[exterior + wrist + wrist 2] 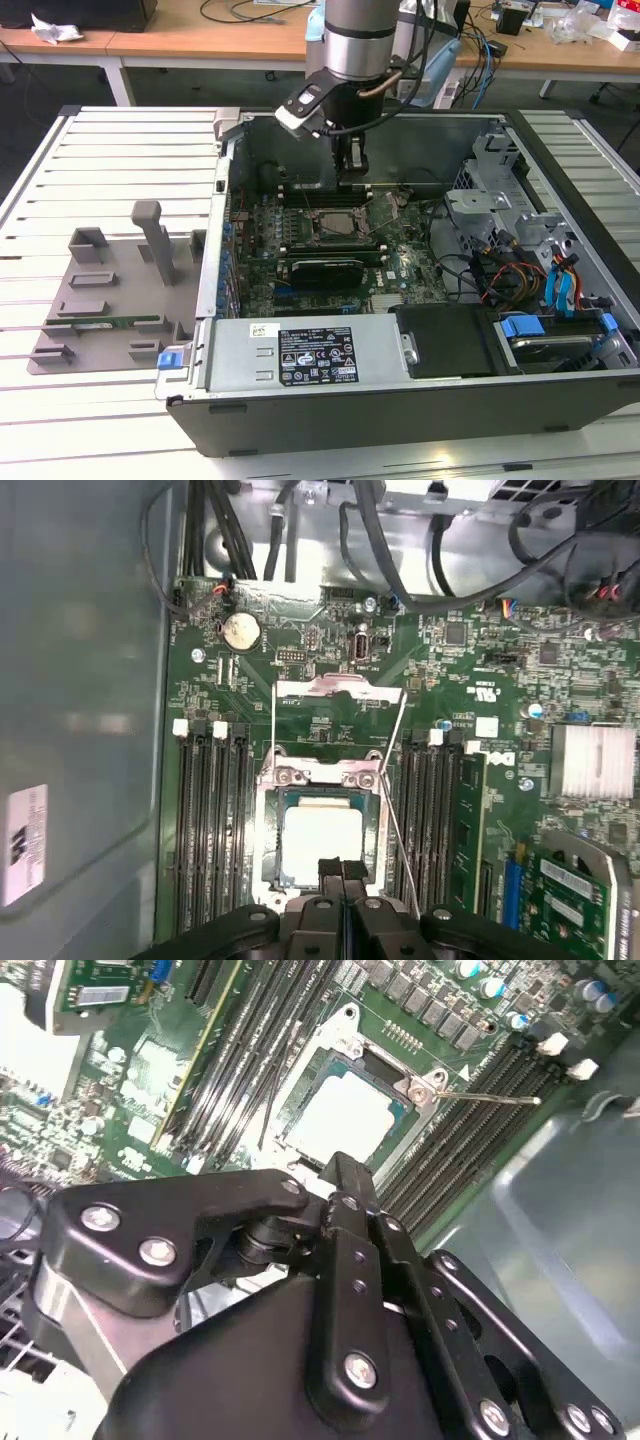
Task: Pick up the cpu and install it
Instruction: 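Place the cpu into insertion slot, then close the cpu cover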
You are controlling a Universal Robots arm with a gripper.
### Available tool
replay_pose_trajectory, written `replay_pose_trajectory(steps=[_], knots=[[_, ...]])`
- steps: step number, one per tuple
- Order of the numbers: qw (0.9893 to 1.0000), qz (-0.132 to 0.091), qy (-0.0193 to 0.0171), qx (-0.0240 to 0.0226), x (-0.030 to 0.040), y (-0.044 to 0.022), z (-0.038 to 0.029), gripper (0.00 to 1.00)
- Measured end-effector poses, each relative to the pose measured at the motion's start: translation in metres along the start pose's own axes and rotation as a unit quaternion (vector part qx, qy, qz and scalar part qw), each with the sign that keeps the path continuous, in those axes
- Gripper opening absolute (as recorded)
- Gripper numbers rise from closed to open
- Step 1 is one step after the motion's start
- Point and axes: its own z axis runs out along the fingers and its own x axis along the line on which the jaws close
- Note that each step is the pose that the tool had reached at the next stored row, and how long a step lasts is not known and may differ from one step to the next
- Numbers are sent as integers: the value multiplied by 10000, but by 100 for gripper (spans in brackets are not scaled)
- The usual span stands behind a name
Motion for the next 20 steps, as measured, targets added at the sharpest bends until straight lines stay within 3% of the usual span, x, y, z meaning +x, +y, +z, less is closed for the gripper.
replay_pose_trajectory(steps=[1,9,11,13,15,17,18,20], knots=[[10000,0,0,0,-5,0,-65,11],[10000,0,0,0,-6,0,-76,11],[10000,0,-2,1,-8,29,-77,11],[10000,-1,-1,18,-21,320,-71,11],[10000,-3,1,45,-32,559,-63,11],[10000,-8,-1,98,-46,909,-12,11],[9999,-10,-2,112,-45,987,30,11],[9999,-11,-1,119,-36,1047,103,11]])
